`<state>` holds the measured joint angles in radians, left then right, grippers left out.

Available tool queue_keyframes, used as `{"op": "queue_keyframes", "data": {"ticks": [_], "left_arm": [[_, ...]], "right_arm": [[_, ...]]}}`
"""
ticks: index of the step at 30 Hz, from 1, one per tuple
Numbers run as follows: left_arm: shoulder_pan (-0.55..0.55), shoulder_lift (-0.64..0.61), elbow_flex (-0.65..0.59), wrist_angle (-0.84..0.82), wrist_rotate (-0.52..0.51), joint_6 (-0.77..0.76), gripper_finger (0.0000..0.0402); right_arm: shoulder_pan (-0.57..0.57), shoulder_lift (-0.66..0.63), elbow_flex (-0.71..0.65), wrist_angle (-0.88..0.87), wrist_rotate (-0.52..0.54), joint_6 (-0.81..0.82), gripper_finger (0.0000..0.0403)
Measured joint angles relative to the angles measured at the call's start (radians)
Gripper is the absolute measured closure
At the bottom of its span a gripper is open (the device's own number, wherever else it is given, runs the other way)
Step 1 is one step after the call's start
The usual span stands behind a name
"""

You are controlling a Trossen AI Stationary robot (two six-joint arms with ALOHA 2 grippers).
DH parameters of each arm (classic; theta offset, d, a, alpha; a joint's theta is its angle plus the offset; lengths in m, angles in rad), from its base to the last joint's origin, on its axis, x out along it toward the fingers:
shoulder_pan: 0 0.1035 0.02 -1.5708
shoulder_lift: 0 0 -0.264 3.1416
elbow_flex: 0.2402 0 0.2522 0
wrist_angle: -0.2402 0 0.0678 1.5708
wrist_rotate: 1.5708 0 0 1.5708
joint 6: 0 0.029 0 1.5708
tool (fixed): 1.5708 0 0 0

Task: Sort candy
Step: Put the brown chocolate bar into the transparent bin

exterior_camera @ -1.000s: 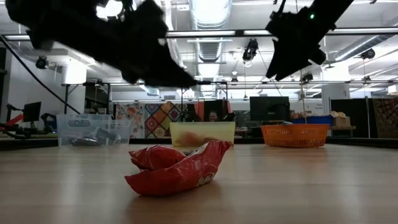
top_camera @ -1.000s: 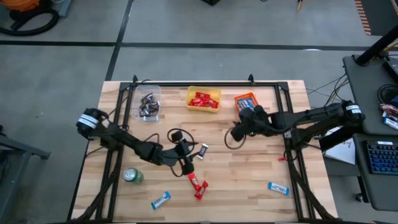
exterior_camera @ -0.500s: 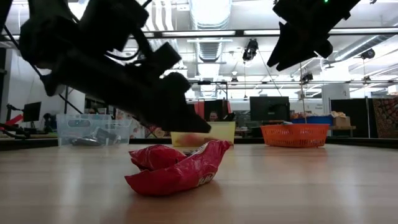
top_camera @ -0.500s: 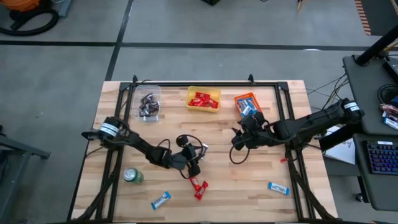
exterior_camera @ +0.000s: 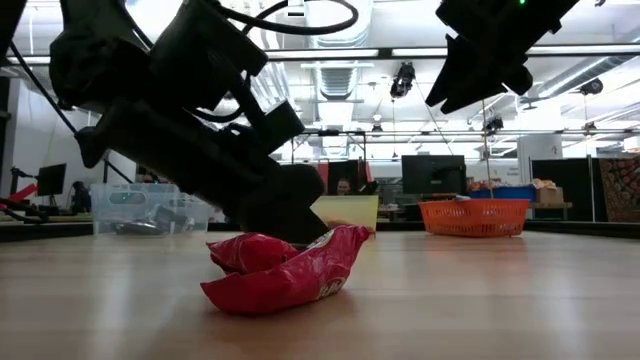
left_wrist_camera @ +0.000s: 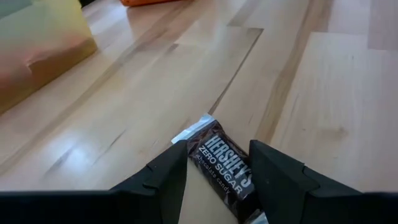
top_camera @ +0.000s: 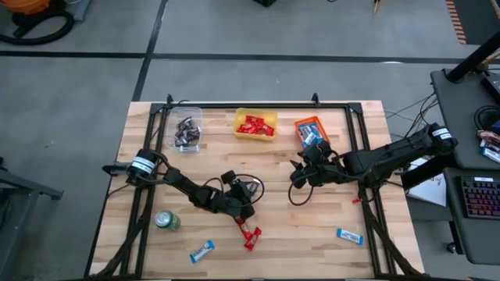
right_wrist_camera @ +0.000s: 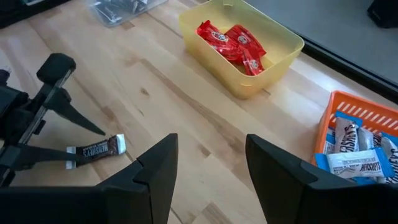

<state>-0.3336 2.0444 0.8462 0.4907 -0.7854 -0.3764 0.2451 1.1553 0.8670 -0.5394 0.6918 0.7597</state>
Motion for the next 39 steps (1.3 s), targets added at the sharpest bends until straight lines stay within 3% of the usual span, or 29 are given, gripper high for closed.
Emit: {"op": "queue_keyframes", "data": {"ticks": [13, 23, 39], "left_arm": [[0.003, -0.003, -0.021, -0.023, 0.057, -0.048, 0.0261], [0.002, -0.004, -0.023, -0.005, 0.122, -0.034, 0.0394], [0.001, -0.198, -0.028, -0.08, 0.221, 0.119, 0.0401]], "right_arm": [[0.022, 0.0, -0.099, 0.169, 0.0, 0.0, 0.0223], [0.021, 0.0, -0.124, 0.194, 0.006, -0.004, 0.0223], [0.021, 0.0, -0.126, 0.21, 0.018, -0.027, 0.0223]]}}
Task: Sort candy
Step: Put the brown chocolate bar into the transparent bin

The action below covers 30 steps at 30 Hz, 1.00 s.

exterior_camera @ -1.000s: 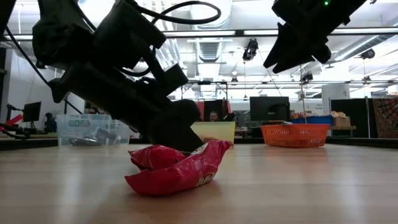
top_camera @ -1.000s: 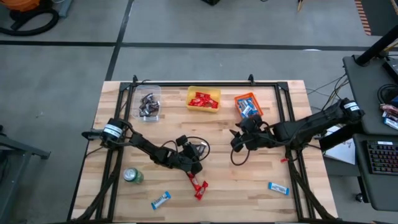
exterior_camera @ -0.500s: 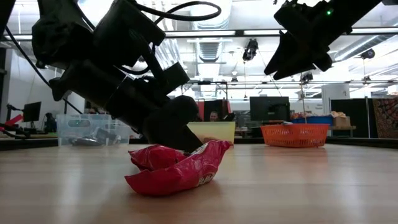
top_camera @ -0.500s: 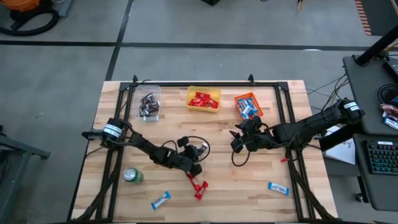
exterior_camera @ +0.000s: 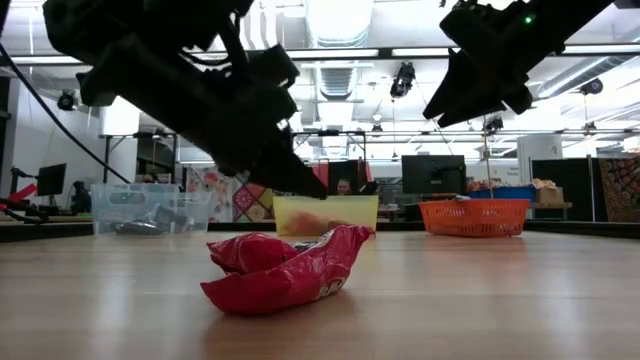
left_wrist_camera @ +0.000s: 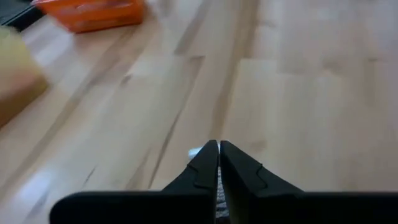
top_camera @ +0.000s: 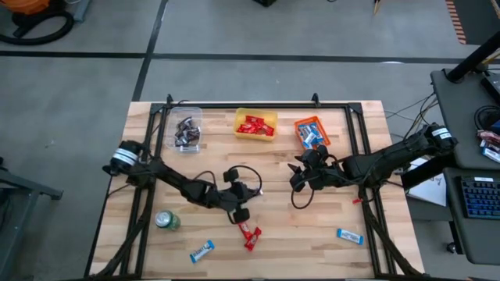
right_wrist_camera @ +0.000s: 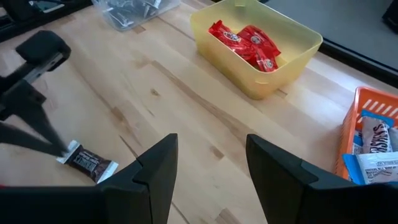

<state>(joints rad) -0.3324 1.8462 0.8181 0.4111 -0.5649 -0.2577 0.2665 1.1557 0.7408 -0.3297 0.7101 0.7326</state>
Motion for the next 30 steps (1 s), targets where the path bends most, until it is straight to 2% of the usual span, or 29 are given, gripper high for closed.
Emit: {"op": "queue_keyframes", "data": {"ticks": [3, 7, 11, 16, 21, 25, 30], "left_arm": [[0.0, -0.005, 0.001, 0.009, 0.06, 0.021, 0.0401], [0.0, 0.005, -0.012, 0.01, 0.08, 0.013, 0.039], [0.0, 0.006, -0.044, 0.024, 0.081, 0.004, 0.0351], [0.001, 0.006, -0.087, 0.043, 0.078, -0.014, 0.0281], [0.001, 0.023, -0.138, 0.169, 0.078, -0.017, 0.0218], [0.001, 0.075, -0.143, 0.233, 0.078, -0.016, 0.0191], [0.0, 0.154, -0.121, 0.298, 0.065, -0.016, 0.0183]], "right_arm": [[0.0, 0.0, -0.007, 0.0, 0.0, -0.001, 0.0223], [0.0, 0.0, -0.017, 0.01, 0.0, -0.002, 0.0223], [0.0, 0.0, -0.026, 0.028, -0.001, -0.008, 0.0223], [0.0, 0.0, -0.028, 0.029, -0.001, -0.014, 0.0223], [0.0, 0.0, -0.028, 0.035, -0.001, -0.021, 0.0223], [0.0, 0.0, -0.032, 0.058, -0.001, -0.033, 0.0223], [0.0, 0.0, -0.032, 0.069, -0.002, -0.038, 0.0223]]}}
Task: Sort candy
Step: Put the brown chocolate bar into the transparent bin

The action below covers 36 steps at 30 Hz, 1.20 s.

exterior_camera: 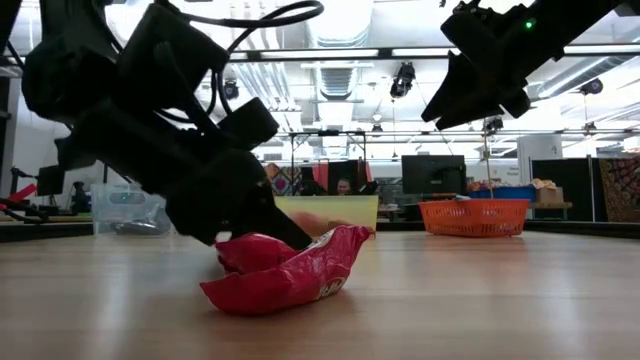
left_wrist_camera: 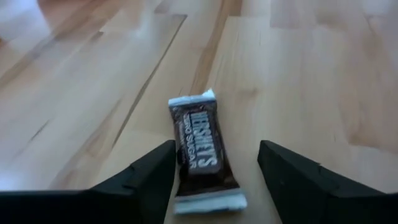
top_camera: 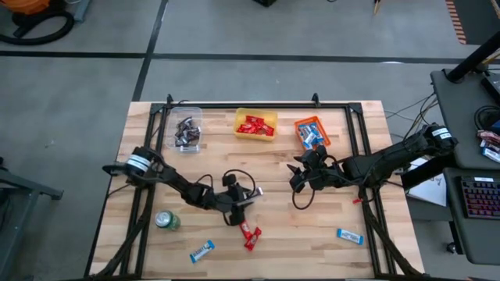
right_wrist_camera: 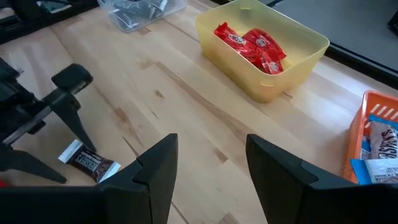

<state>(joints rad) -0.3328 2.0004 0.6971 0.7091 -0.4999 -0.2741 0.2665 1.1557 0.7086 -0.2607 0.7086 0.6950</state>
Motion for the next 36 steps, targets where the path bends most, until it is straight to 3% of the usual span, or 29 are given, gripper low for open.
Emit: {"op": "queue_keyframes", "data": {"ticks": [5, 18, 36], "left_arm": [[0.0, 0.049, 0.003, 0.043, -0.003, -0.005, 0.0199], [-0.001, 0.056, 0.003, 0.041, -0.003, 0.002, 0.0328], [0.009, -0.11, -0.004, -0.035, -0.01, 0.056, 0.0332]], "right_arm": [[0.0, 0.0, 0.0, 0.005, 0.0, 0.0, 0.0223], [0.0, 0.0, 0.0, 0.005, 0.0, 0.0, 0.0223], [0.0, 0.0, 0.0, 0.005, 0.0, -0.004, 0.0223]]}}
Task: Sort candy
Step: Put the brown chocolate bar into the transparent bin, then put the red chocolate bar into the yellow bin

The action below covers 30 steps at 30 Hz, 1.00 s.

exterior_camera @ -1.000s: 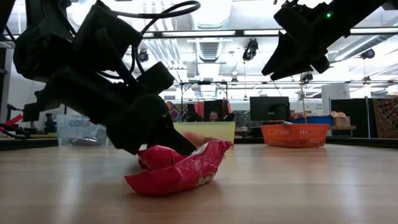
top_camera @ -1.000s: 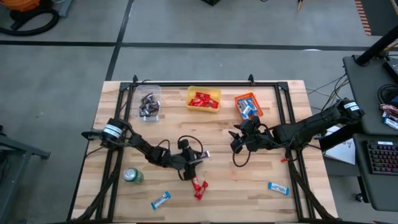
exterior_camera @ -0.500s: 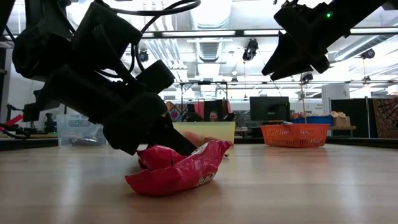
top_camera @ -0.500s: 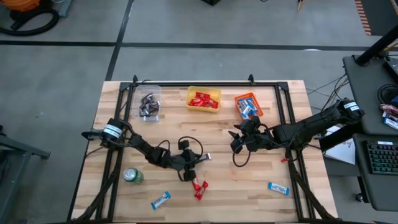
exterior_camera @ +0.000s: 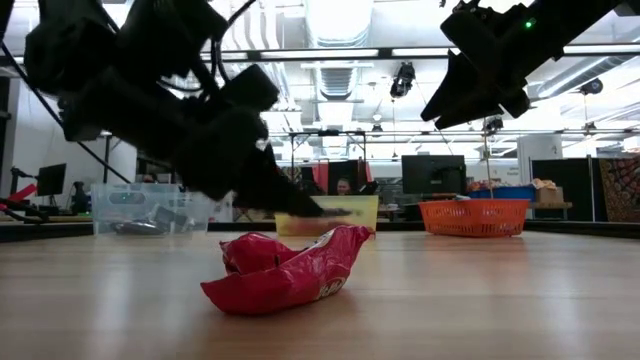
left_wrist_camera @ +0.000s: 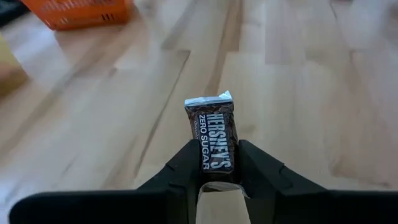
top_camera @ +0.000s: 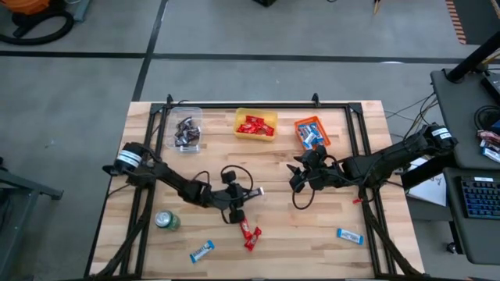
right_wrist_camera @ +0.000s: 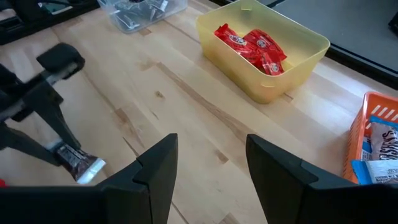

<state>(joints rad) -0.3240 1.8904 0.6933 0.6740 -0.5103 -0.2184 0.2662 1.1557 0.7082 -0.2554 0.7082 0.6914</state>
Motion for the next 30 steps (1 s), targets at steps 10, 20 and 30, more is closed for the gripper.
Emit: {"op": "queue_keyframes", "data": {"ticks": [10, 20, 30], "left_arm": [[0.09, -0.366, 0.012, -0.592, -0.299, -0.185, 0.0332], [0.408, -0.787, 0.009, -1.471, -0.358, -0.567, 0.0332], [0.582, -0.829, 0.004, -1.483, -0.318, -0.468, 0.0282]], "right_arm": [[0.0, 0.0, 0.0, 0.002, 0.0, 0.0, 0.0223], [0.0, 0.0, 0.0, 0.003, 0.0, 0.0, 0.0223], [0.0, 0.0, 0.0, 0.006, 0.0, 0.0, 0.0223]]}}
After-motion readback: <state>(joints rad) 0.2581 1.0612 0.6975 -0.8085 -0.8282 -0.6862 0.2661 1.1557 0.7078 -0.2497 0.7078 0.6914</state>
